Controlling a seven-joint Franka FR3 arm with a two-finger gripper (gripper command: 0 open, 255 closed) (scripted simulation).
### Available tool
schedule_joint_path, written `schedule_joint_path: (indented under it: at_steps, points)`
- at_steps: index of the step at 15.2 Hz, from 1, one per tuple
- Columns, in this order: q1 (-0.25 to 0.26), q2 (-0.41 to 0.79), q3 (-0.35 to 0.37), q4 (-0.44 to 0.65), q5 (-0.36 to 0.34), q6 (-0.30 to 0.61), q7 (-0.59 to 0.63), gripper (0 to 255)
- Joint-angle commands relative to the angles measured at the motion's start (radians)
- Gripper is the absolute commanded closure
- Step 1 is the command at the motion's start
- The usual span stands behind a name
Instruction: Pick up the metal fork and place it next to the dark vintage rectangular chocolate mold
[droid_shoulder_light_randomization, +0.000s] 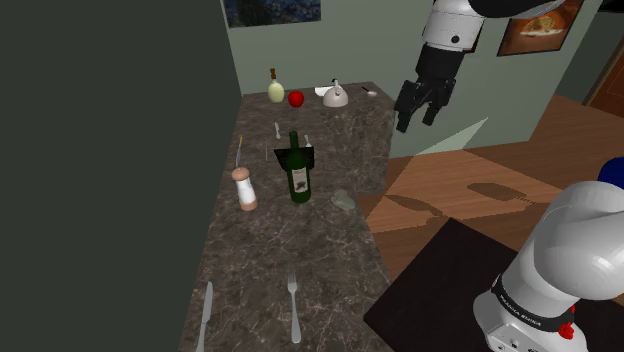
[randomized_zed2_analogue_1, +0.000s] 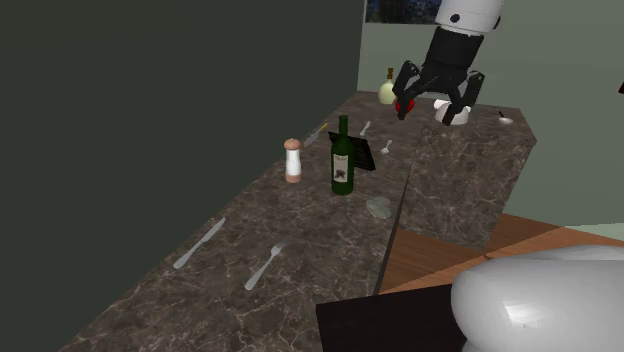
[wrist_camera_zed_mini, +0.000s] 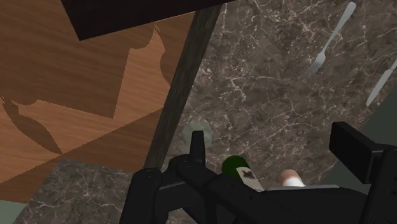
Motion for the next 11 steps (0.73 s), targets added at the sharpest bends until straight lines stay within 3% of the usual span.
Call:
schedule_joint_path:
  at_steps: [1,11]
  points:
    - [0.0,0.0,0.0,0.0,0.0,0.0,0.0,0]
    - [0.04,0.107,0.196,-0.159,0.112,0.233,0.23,0]
